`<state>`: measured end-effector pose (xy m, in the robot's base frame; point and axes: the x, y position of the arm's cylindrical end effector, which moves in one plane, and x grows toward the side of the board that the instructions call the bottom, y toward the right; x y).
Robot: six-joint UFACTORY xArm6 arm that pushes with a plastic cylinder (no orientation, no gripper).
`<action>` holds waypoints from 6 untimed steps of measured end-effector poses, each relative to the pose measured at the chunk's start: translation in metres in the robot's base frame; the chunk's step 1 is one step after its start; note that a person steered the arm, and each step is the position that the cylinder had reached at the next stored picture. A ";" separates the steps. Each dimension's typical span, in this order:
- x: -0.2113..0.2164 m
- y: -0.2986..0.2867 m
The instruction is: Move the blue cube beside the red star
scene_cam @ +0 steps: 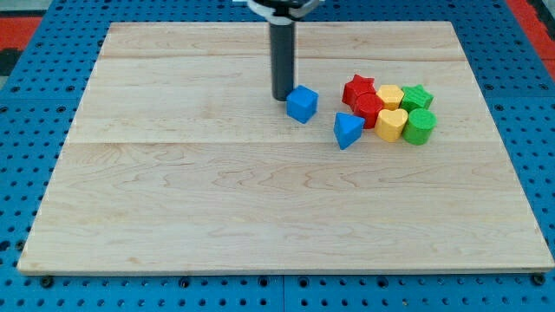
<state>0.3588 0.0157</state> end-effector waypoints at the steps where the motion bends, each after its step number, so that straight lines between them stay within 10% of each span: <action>1: 0.000 0.006; 6: 0.036 0.021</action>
